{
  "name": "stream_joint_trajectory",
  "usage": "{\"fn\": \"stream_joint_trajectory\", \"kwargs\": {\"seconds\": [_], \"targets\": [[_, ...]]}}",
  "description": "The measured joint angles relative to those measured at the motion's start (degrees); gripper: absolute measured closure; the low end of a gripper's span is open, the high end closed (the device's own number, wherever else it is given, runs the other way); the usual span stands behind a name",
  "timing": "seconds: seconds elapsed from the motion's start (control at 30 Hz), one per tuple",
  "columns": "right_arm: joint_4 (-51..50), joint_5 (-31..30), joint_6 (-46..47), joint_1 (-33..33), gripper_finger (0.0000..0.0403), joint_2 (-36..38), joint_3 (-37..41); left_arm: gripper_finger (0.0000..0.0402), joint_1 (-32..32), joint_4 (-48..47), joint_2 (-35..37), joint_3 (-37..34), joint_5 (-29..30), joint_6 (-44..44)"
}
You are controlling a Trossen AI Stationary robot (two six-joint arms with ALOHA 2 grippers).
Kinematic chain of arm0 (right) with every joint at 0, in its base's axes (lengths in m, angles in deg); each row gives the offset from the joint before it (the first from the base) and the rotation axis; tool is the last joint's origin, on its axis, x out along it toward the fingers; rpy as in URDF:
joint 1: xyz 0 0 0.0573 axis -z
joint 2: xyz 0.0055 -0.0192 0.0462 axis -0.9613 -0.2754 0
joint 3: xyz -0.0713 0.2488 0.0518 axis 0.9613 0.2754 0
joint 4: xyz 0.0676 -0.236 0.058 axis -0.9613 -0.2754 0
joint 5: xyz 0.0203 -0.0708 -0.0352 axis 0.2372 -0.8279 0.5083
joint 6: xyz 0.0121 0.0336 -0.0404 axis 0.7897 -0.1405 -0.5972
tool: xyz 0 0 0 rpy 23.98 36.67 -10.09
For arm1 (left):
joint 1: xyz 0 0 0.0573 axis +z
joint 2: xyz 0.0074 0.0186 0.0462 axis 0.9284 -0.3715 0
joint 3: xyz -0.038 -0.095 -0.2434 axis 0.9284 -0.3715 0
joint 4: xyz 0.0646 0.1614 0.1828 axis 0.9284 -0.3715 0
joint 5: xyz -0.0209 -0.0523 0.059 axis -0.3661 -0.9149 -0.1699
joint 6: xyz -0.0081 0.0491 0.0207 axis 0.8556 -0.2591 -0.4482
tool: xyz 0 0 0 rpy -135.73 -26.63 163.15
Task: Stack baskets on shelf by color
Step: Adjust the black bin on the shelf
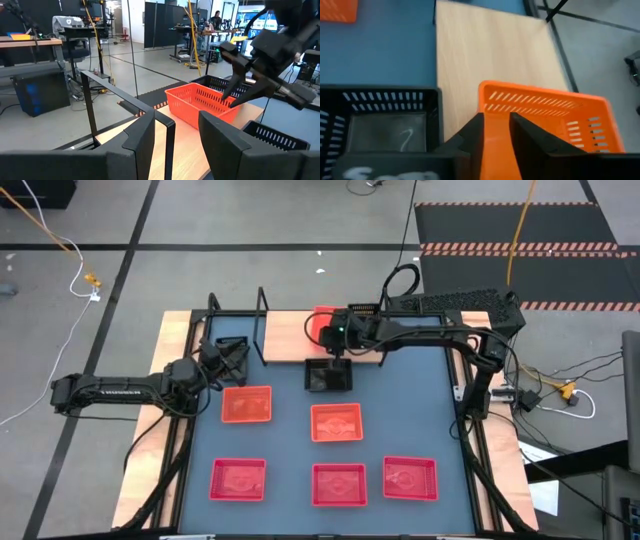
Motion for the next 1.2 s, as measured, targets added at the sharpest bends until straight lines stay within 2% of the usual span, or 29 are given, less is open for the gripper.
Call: {"fn": "stream_joint_trajectory", "kwargs": {"seconds": [0.17,0.3,0.4,0.6,0.83,1.0,1.2], "targets": [[-2.43,-2.99,-0.65,-0.1,0.026,4.8,-0.02,0.025,0.0,-0.07,0.0,0.0,0.0,-0.04],[-12.32,-7.15,-1.03,0.31,0.0234,9.87,-0.05,0.025,0.0,-1.34,0.0,0.0,0.0,0.24],[-19.6,-7.4,-1.51,1.22,0.0229,11.3,-0.09,0.025,-0.04,-1.96,0.0,0.0,-0.02,0.32],[-27.9,-7.35,-1.65,1.6,0.0242,8.23,-0.04,0.025,-0.04,-0.91,0.0,0.0,-0.01,0.3],[-27.14,-11.85,-5.12,1.55,0.0247,4.91,-0.01,0.025,-0.02,0.94,0.0,0.0,0.0,-0.46],[-27.32,-11.91,-5.89,2.14,0.0251,4.01,-0.02,0.025,0.04,0.76,0.0,0.0,0.0,-1.03],[-27.6,-11.82,-6.36,2.29,0.0301,4.08,-0.02,0.025,0.03,0.48,0.01,0.0,0.0,-1.03]]}}
